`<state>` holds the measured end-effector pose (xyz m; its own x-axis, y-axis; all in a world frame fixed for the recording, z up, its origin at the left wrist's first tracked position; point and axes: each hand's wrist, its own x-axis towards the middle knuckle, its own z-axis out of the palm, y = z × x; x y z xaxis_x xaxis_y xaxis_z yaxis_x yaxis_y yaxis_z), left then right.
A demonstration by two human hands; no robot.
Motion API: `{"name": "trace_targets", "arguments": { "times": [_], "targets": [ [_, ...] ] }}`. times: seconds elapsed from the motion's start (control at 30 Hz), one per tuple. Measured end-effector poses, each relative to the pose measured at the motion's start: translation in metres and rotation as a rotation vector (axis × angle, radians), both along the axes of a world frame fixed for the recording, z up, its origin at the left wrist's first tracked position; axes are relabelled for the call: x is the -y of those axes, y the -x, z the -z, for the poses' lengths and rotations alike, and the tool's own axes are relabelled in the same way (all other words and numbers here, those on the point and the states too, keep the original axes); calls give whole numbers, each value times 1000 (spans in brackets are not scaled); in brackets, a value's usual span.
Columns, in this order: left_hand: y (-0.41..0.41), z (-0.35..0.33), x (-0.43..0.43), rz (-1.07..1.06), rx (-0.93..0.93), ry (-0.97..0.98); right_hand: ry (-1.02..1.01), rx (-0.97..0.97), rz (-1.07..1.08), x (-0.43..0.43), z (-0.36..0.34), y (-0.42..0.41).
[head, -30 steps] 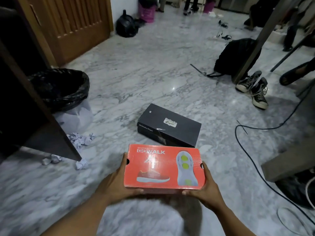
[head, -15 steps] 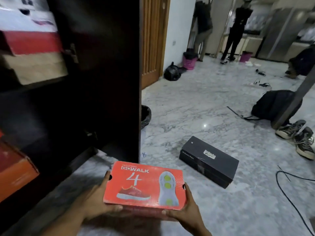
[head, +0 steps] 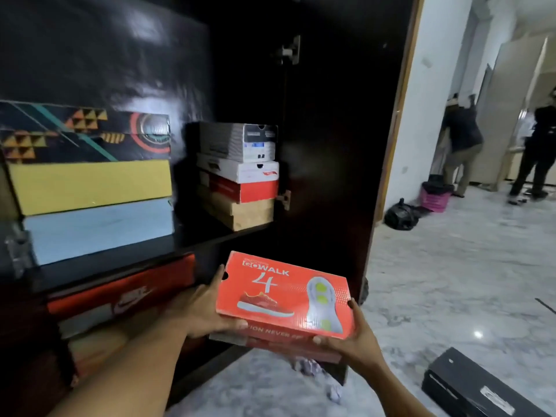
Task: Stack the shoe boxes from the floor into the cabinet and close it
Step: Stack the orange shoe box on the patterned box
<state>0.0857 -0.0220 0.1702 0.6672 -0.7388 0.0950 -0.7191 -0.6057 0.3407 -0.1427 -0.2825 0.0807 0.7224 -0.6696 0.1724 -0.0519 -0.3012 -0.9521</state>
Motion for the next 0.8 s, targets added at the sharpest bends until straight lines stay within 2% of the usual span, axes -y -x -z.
{"name": "trace_targets", "arguments": {
  "times": [0.2,0.33,0.57,0.7,0.8],
  "targets": [
    [-14,-123,-55,-161,283,201,69,237,-155,-17,-131,-84],
    [-17,-192,-79,-291,430,338,75,407,-170,-34,-197,-134],
    [-46,-257,-103,-430,500,721,-1,671,-199,-73,-287,-215],
    [-73,-278,-112,-500,474,905,2,737,-267,-94,-320,-267],
    [-96,-295,-113,-564,537,1032,34,756,-268,-104,-343,-309]
  ]
}}
